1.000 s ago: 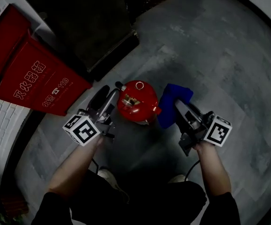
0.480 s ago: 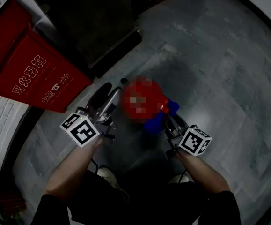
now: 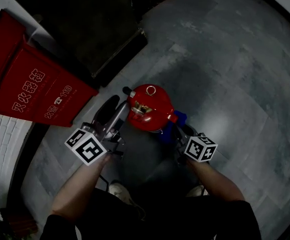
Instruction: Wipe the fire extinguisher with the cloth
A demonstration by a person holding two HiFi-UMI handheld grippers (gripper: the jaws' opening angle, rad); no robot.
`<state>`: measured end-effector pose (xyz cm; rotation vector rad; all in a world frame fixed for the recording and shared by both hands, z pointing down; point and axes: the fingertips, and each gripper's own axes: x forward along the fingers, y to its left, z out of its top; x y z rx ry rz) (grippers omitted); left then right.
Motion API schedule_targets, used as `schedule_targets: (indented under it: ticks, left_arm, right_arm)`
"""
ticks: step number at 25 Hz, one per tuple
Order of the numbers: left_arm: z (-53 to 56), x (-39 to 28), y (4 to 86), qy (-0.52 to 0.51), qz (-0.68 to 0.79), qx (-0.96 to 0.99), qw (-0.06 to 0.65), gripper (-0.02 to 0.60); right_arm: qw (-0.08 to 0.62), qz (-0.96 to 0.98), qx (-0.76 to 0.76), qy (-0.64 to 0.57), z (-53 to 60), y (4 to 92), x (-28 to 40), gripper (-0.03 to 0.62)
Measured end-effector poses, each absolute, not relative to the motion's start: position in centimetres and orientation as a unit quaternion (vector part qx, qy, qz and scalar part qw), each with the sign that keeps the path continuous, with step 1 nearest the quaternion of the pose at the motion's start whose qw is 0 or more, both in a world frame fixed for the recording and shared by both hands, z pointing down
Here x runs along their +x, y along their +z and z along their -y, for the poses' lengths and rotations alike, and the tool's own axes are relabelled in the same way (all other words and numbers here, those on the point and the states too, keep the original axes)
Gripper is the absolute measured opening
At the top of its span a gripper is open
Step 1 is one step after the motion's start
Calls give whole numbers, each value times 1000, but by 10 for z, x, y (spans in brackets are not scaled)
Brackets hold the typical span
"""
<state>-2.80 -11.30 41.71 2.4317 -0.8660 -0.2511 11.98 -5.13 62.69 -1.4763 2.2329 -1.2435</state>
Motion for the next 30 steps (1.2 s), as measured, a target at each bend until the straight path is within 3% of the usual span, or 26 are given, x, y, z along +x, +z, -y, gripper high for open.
schedule_targets:
  ticks: [11,17,24,30]
  left_arm:
    - [109,-29,415,-90,312,906,271,268]
    - [105,-31,419,-84,311,907,271,268]
    - [104,-38,423,-81,313,907,270,268]
    - [105,-43,428,-78,323,903,273,265]
  right_arm:
    - [197,-685,-496,-496,53,651,127,69]
    - [174,-653,-493,-548,52,703,124,67]
    - [71,-658,-491,-566,51,756,118,67]
    - [25,-698,-492,-520,44,741,135,67]
